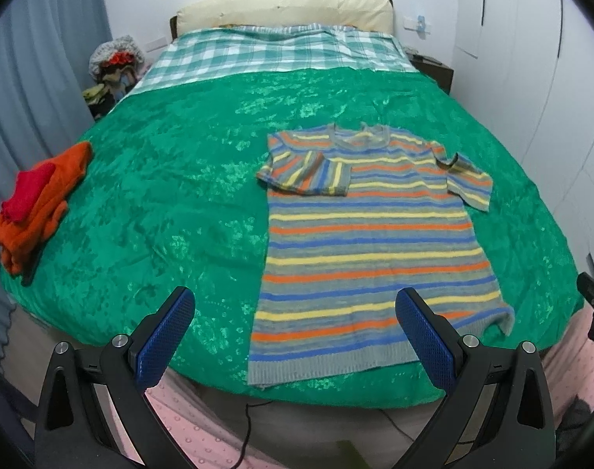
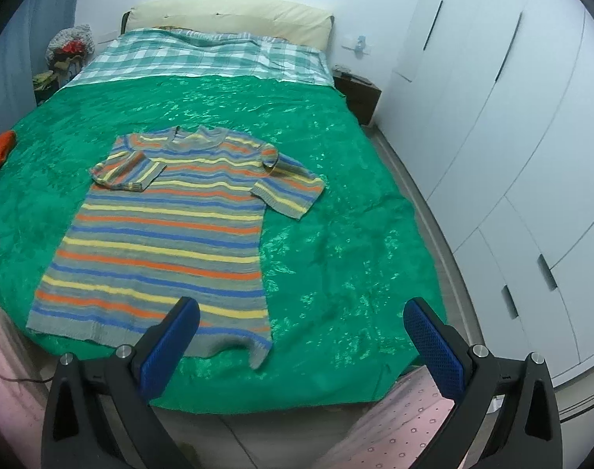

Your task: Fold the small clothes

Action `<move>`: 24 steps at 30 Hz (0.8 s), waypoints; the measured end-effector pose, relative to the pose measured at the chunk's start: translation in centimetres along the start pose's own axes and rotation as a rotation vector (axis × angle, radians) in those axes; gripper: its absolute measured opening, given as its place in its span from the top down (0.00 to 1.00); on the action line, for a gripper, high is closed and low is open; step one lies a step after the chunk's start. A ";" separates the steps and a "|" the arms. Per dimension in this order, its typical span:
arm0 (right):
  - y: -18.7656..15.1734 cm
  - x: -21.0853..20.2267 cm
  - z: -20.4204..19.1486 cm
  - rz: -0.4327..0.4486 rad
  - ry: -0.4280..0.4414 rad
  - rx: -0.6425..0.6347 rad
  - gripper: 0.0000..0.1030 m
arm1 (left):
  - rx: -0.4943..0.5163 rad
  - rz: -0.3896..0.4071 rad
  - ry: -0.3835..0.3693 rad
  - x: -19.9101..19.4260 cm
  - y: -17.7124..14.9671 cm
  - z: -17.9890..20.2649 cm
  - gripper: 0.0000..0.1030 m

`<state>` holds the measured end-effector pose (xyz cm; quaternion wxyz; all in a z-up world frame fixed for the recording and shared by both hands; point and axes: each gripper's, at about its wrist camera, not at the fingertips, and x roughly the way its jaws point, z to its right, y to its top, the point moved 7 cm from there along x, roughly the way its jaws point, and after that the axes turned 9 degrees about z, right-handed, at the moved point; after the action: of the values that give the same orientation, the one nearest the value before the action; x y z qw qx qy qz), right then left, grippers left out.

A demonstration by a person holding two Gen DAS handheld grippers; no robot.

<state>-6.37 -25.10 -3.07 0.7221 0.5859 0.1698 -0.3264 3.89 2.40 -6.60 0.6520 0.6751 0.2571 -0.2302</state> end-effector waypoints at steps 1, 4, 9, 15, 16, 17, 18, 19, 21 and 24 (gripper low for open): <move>0.0 0.0 0.1 0.000 -0.009 -0.002 0.00 | -0.002 0.002 -0.002 -0.1 0.0 0.0 0.00; 0.0 -0.2 0.3 -0.001 -0.027 -0.005 0.00 | 0.001 0.003 -0.004 -0.1 0.0 0.1 0.00; 0.1 -0.2 0.6 0.000 -0.046 0.002 0.00 | 0.010 0.001 -0.003 0.0 -0.1 0.3 0.00; 0.4 -0.3 1.0 0.012 -0.024 0.041 0.00 | 0.012 -0.015 0.011 0.5 -0.6 -0.1 0.00; 0.5 -0.3 1.2 0.017 -0.018 0.052 0.00 | 0.011 -0.016 0.015 0.7 -0.8 -0.4 0.00; 0.5 -0.3 1.2 0.023 -0.012 0.059 0.00 | 0.011 -0.016 0.019 0.8 -1.0 -0.8 0.00; 0.6 -0.3 1.4 0.033 0.000 0.065 0.00 | 0.009 -0.021 0.025 1.2 -1.4 -1.3 0.00; 0.7 -0.2 1.6 0.041 0.011 0.066 0.00 | 0.003 -0.038 0.035 1.6 -1.9 -2.0 0.00; 0.9 0.0 2.4 0.048 0.006 0.067 0.00 | -0.026 -0.071 0.039 2.3 -2.7 -3.2 0.00; 1.5 0.0 4.3 0.064 -0.028 0.094 0.00 | -0.077 -0.078 0.035 2.1 -3.0 -4.6 0.00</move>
<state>-5.95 -29.05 -0.92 0.7060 0.6198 0.1255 -0.3189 3.45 7.17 -10.09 0.6635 0.6429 0.3034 -0.2334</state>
